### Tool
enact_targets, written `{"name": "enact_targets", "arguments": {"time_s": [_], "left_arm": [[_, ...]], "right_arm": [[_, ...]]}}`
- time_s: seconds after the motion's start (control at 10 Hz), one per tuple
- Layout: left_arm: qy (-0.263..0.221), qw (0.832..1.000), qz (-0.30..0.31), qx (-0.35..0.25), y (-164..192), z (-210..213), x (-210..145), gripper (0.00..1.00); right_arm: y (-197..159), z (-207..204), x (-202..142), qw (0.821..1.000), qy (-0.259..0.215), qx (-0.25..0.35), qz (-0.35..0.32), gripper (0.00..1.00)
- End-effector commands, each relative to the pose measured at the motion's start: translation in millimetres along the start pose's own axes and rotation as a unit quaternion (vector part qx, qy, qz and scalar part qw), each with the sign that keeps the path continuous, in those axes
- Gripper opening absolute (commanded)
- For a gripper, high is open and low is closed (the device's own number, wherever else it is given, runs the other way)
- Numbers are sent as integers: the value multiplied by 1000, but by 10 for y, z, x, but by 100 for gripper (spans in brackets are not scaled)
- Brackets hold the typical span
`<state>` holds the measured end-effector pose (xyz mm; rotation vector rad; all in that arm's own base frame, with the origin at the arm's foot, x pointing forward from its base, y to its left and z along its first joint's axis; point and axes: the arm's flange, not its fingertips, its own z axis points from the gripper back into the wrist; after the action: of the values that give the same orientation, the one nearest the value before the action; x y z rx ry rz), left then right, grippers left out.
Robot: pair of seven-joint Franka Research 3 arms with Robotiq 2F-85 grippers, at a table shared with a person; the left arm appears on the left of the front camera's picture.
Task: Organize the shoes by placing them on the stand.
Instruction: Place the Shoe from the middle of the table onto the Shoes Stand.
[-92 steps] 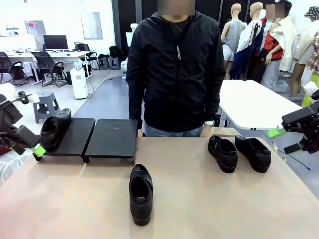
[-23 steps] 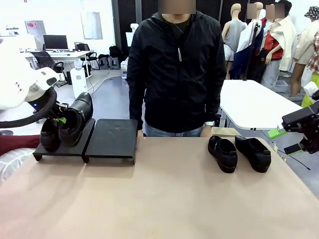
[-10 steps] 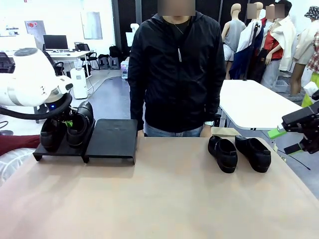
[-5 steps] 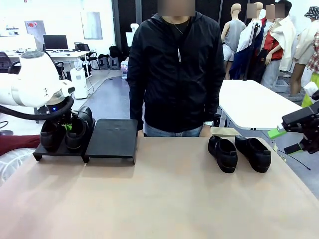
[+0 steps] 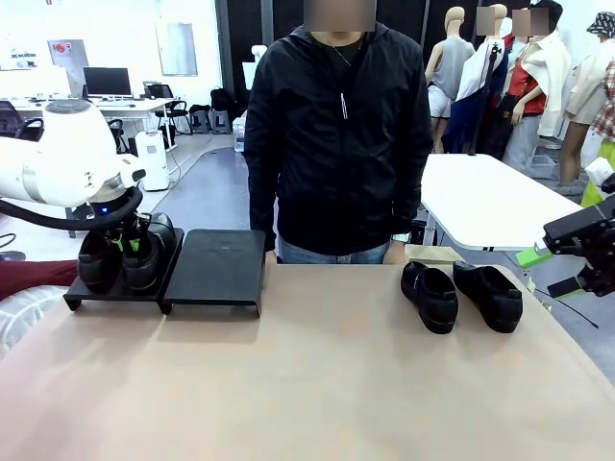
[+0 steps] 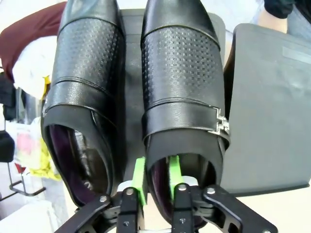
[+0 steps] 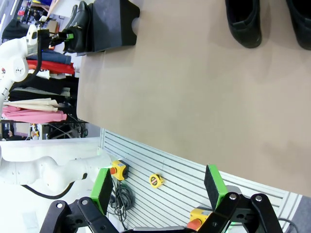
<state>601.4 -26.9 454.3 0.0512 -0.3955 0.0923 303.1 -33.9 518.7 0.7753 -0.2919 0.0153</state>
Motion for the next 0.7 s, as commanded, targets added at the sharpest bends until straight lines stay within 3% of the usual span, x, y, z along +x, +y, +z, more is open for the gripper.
{"name": "enact_targets", "arguments": {"time_s": [0.0, 0.3, 0.5, 0.6], "left_arm": [[-7, 1000, 5, 18, -70, 49, 35, 100], [-45, 999, -8, 18, -104, 352, -66, 100], [-82, 996, -42, 0, -117, 827, -304, 100], [-82, 993, -69, -45, -80, 1060, -462, 100]], "right_arm": [[12, 1, 15, 1000, -3, 15, 2, 100], [12, 1, 15, 1000, -3, 15, 2, 100], [12, 1, 15, 1000, -3, 15, 2, 100], [12, 1, 15, 1000, -3, 15, 2, 100]]}}
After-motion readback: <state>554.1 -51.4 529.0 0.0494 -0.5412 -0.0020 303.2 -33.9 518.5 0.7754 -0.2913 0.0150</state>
